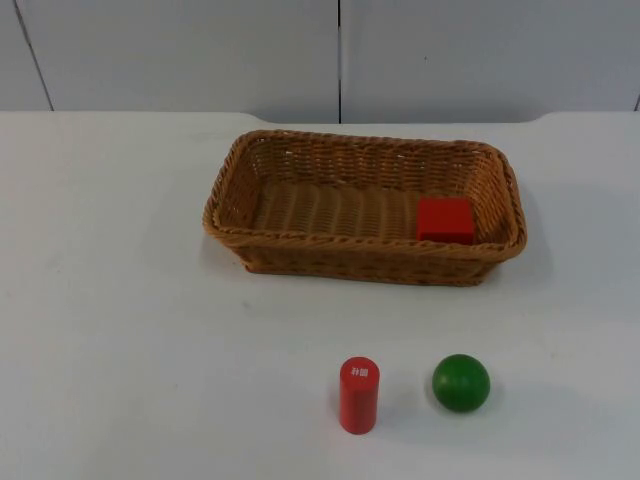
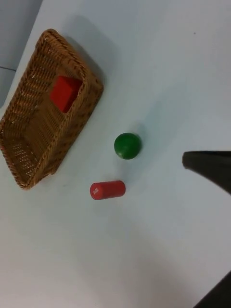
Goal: Pick up the basket with the left hand and place the object to the left of the red cylinder into the basket with the right hand.
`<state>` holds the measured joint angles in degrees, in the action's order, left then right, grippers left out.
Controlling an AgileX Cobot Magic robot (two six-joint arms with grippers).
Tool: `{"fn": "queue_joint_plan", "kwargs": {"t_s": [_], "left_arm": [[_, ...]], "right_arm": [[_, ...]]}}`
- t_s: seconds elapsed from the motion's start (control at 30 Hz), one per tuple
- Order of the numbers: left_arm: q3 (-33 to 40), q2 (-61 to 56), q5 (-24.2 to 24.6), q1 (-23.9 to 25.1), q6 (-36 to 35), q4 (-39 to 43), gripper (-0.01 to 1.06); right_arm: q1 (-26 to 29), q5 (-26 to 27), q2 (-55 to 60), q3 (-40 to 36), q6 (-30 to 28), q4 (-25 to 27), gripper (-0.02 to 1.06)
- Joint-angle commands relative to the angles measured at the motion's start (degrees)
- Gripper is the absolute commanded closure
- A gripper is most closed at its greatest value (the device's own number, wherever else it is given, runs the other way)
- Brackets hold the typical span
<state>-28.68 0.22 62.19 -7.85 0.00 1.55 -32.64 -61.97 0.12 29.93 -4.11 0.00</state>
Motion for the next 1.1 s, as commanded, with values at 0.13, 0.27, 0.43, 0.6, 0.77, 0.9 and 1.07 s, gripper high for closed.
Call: {"fn": "queue_joint_plan", "kwargs": {"t_s": [0.13, 0.27, 0.43, 0.6, 0.77, 0.9, 1.07], "left_arm": [[0.32, -0.22, -0.63, -0.05, 0.0, 0.01, 0.0], [0.32, -0.22, -0.63, -0.05, 0.0, 0.01, 0.0], [0.32, -0.22, -0.63, -0.05, 0.0, 0.01, 0.0], [0.32, -0.22, -0.63, -0.05, 0.0, 0.01, 0.0], [0.32, -0.22, -0.63, -0.05, 0.0, 0.01, 0.0], [0.32, -0.22, -0.63, -0.05, 0.0, 0.01, 0.0], [0.32, -0.22, -0.63, -0.05, 0.0, -0.1, 0.0]], "right_arm": [[0.06, 0.15, -0.12, -0.29, 0.75, 0.0, 0.19], [0.06, 0.15, -0.12, -0.29, 0.75, 0.0, 0.19], [0.06, 0.15, -0.12, -0.29, 0.75, 0.0, 0.16], [0.06, 0.15, -0.12, -0.29, 0.75, 0.0, -0.01], [0.06, 0.15, -0.12, -0.29, 0.75, 0.0, -0.01], [0.06, 0.15, -0.12, -0.29, 0.75, 0.0, -0.01], [0.06, 0.15, -0.12, -0.29, 0.75, 0.0, -0.01]]}}
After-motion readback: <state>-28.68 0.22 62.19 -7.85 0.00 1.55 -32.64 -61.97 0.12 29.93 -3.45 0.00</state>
